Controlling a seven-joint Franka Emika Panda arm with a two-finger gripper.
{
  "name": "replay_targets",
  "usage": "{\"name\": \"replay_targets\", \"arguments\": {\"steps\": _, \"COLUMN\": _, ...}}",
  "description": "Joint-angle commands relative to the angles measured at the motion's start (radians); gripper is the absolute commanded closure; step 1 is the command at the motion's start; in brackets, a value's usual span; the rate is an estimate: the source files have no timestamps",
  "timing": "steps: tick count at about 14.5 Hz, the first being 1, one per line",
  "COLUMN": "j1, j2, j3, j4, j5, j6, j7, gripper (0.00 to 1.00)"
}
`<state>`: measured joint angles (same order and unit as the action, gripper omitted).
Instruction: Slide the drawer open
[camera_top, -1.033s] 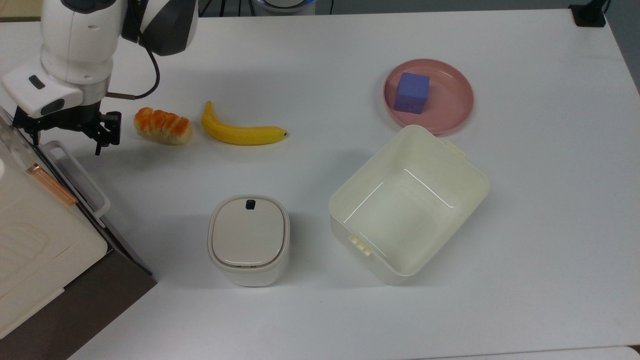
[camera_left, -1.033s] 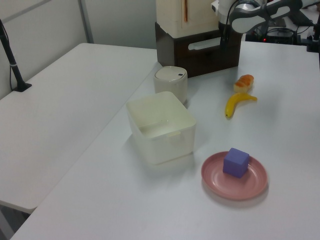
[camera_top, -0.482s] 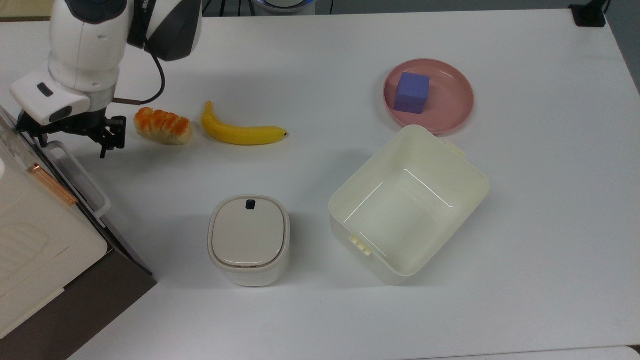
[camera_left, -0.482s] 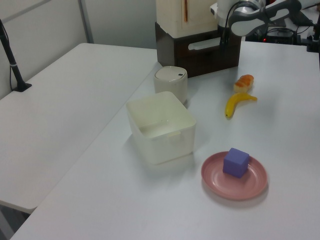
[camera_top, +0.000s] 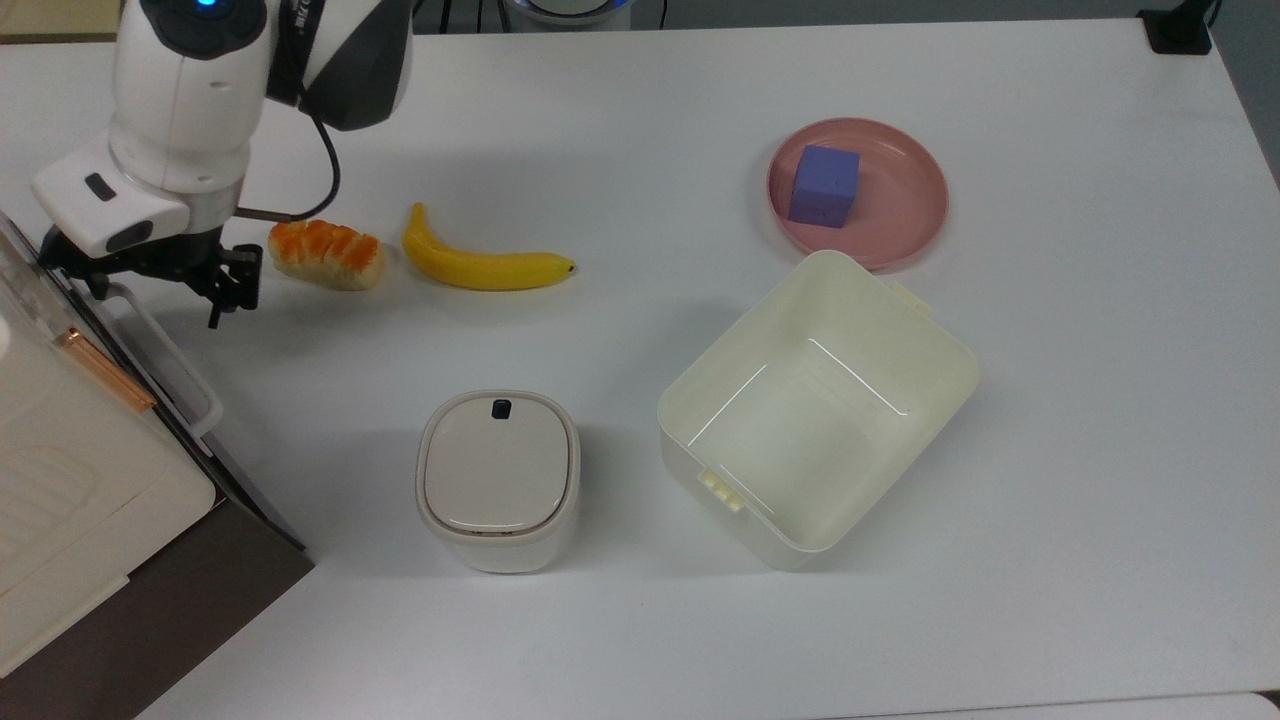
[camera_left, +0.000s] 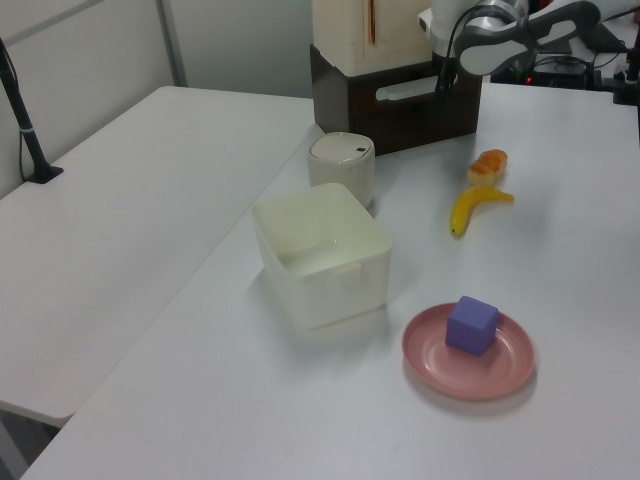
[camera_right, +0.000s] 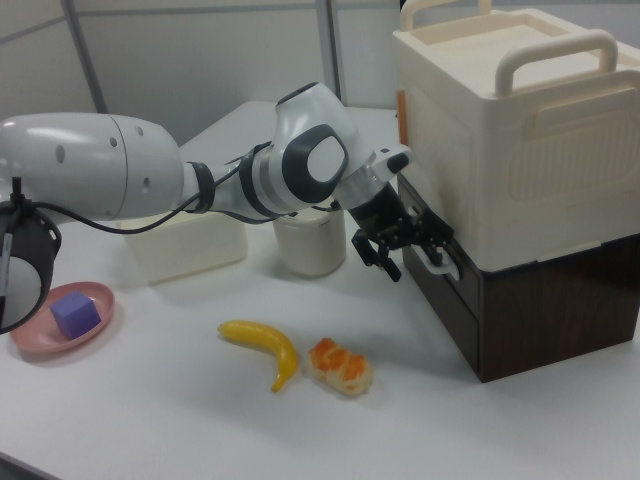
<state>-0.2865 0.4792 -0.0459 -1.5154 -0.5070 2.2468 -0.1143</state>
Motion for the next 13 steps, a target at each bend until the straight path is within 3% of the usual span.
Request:
{"name": "replay_targets", "arguments": {"steps": 1, "j1": 0.026, "j2": 0.033, "j3": 0.02, "j4": 0.029, "j5": 0.004, "j6": 0.025, "j7": 0.074, "gripper": 0.0}}
{"name": "replay_targets", "arguments": {"steps": 13, "j1": 0.024, "j2": 0.039, "j3": 0.02, "j4": 0.09, "j5": -0.001, "j6": 0.037, "j7": 0.07, "gripper": 0.0}}
